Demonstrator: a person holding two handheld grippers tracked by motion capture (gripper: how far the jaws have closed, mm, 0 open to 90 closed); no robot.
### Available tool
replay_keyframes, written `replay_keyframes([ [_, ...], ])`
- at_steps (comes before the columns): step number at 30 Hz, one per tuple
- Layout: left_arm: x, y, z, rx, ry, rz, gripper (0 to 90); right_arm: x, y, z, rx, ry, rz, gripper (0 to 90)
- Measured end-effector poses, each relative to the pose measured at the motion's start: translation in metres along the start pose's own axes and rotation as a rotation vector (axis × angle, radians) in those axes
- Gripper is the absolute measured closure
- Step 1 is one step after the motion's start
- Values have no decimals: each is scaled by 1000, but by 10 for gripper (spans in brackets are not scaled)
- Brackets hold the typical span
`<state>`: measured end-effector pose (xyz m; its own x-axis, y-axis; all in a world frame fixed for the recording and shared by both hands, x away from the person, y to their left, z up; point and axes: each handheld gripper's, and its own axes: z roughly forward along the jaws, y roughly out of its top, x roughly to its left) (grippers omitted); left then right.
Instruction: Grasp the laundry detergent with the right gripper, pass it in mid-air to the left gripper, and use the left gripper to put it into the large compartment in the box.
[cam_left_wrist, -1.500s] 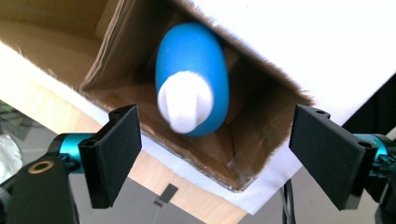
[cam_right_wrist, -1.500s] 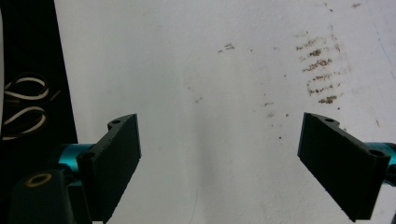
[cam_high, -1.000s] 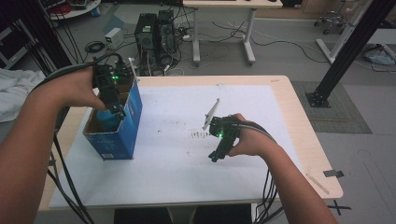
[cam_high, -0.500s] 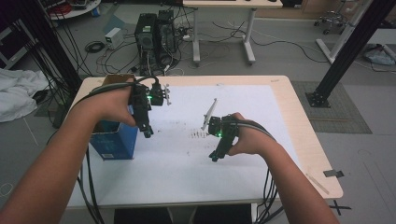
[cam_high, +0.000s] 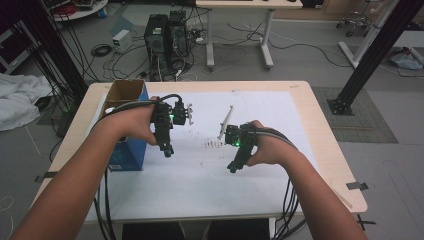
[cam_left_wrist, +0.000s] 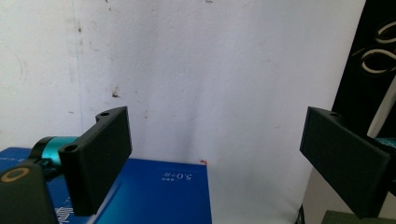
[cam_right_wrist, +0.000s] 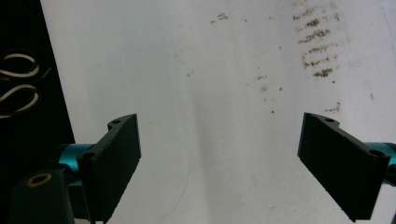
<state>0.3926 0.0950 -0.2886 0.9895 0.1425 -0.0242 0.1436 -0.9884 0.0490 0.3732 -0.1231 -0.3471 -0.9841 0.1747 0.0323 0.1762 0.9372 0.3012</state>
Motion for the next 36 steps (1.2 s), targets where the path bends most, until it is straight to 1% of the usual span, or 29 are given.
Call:
replay_keyframes([
  [1, 0, 0, 0, -3, -2, 0, 91, 1, 0, -2, 6, 2, 18, 125],
  [2, 0, 0, -1, -8, -2, 0, 91, 0, -1, -2, -6, 0, 4, 125],
  [3, 1, 0, -2, -14, 0, 2, 91, 2, -1, -3, 9, -3, 19, 125],
  [4, 1, 0, -2, -14, 0, 2, 91, 2, -1, -3, 9, -3, 19, 125],
  [5, 1, 0, -3, -25, 0, 2, 91, 2, -2, -4, 13, -4, 19, 125],
  [6, 0, 1, -3, -28, 4, 2, 91, 1, -3, -6, 5, -8, 11, 125],
  [7, 0, 2, -3, -28, 6, 3, 91, 0, -3, -7, 1, -11, -2, 125],
  [9, -1, 2, -3, -27, 6, 4, 91, -1, -4, -8, -1, -13, 1, 125],
  [10, -1, 3, -2, -27, 7, 7, 91, -1, -4, -10, 3, -13, 13, 125],
  [11, -1, 4, -2, -25, 6, 7, 91, -2, -4, -10, -2, -16, 6, 125],
  [15, -2, 6, -3, -24, 4, 11, 91, -3, -4, -11, 1, -18, 18, 125],
  [16, -2, 6, -3, -26, 4, 11, 91, -4, -4, -10, -4, -20, 2, 125],
  [21, -2, 5, -4, -24, 2, 13, 91, -5, -3, -9, -16, -22, 2, 125],
  [22, -2, 6, -4, -22, 1, 14, 91, -5, -3, -9, -16, -22, 4, 125],
  [23, -2, 6, -4, -22, 1, 14, 91, -3, -3, -10, -7, -19, 20, 125],
  [30, -4, 7, -4, -27, 8, 16, 91, -4, -3, -10, -4, -24, 22, 125],
  [31, -4, 7, -5, -27, 6, 16, 91, -5, -3, -9, -9, -22, 10, 125],
  [36, -3, 7, -4, -23, 4, 21, 91, -5, -2, -9, -4, -21, 16, 125],
])
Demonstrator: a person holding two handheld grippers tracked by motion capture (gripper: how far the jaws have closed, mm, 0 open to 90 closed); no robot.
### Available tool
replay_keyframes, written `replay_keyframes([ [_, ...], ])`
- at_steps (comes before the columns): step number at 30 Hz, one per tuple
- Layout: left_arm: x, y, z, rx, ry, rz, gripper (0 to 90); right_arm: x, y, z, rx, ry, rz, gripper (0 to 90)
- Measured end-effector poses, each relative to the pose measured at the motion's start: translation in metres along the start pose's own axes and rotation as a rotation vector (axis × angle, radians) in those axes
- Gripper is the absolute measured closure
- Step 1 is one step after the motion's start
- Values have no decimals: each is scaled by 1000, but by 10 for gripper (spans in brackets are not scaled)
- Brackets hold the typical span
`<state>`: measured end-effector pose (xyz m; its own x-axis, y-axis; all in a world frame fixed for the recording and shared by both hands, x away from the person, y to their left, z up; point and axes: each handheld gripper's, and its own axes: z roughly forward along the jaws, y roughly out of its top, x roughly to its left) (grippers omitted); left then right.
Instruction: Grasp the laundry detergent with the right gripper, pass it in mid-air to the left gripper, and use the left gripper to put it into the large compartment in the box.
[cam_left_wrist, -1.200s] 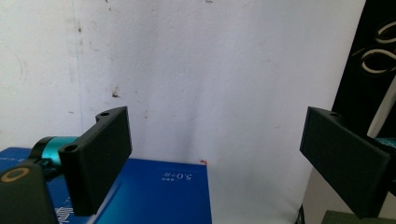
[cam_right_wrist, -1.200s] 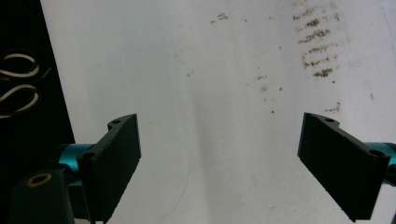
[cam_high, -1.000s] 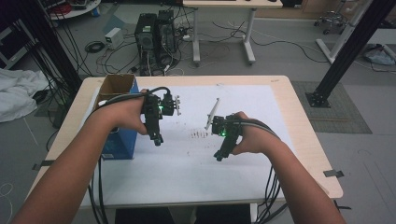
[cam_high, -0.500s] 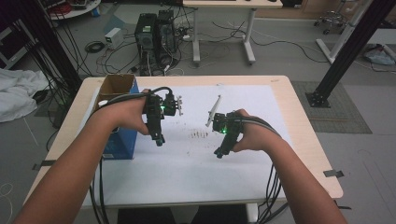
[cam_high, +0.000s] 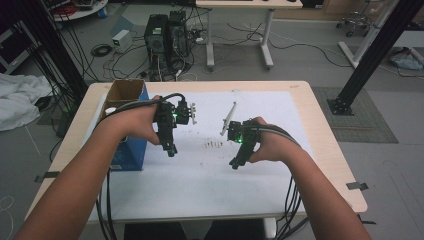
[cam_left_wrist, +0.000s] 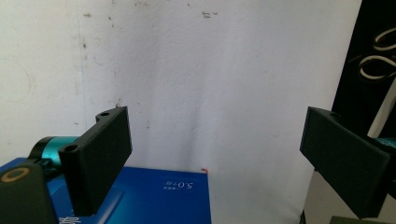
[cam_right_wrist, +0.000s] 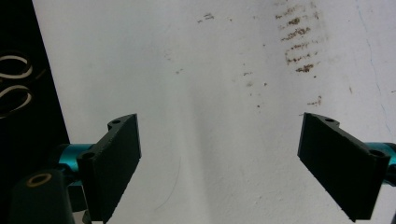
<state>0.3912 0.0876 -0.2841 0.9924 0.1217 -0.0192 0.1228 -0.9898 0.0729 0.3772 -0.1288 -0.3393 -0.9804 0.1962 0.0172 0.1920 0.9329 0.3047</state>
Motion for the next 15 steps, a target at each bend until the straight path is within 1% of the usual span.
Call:
replay_keyframes([
  [6, 1, 1, 1, 2, -2, -2, 91, 0, 0, 1, 5, 1, 6, 125],
  [14, 0, 1, 2, 0, -3, 1, 91, 0, 1, 1, 6, 3, 5, 125],
  [15, 0, 2, 2, 3, -2, 2, 91, 0, 1, 0, 5, -1, -1, 125],
])
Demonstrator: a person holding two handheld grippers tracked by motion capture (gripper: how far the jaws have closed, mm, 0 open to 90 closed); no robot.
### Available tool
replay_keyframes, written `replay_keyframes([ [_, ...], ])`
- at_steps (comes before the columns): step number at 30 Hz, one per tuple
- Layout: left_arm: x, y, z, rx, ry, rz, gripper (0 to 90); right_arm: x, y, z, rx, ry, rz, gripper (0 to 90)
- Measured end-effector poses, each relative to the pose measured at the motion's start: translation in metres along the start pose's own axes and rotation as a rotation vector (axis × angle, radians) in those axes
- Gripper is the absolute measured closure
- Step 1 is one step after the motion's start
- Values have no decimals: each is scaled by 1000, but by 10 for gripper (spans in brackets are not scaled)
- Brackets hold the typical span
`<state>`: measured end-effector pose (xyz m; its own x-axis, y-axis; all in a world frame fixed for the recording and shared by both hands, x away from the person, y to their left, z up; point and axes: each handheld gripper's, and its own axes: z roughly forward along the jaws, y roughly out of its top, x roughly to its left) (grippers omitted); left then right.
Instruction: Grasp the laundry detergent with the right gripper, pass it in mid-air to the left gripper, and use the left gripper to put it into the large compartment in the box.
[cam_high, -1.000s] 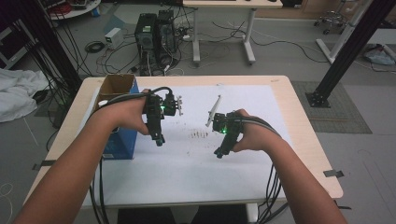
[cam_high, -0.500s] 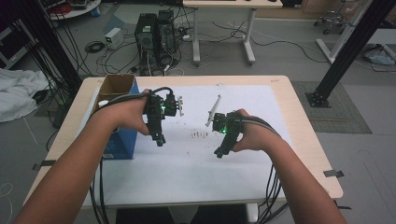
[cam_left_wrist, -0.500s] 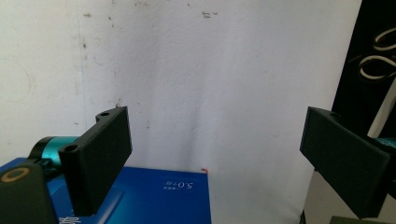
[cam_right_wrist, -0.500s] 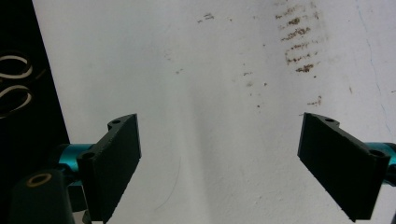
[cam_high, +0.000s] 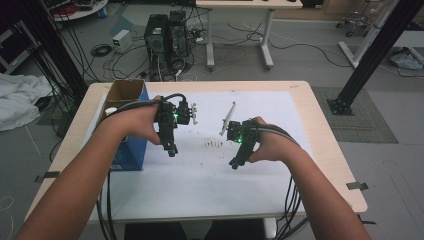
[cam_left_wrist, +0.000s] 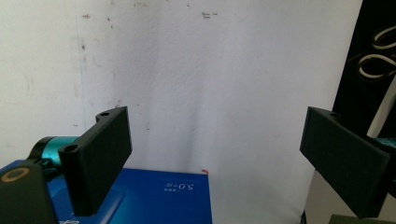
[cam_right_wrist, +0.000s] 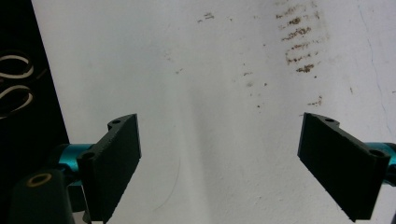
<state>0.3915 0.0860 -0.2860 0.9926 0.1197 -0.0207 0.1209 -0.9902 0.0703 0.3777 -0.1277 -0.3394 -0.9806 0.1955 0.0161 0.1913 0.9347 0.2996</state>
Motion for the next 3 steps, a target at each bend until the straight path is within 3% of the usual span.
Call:
replay_keyframes([
  [3, 0, 0, 0, 3, -2, 0, 91, 0, -1, -1, -2, -3, 2, 125],
])
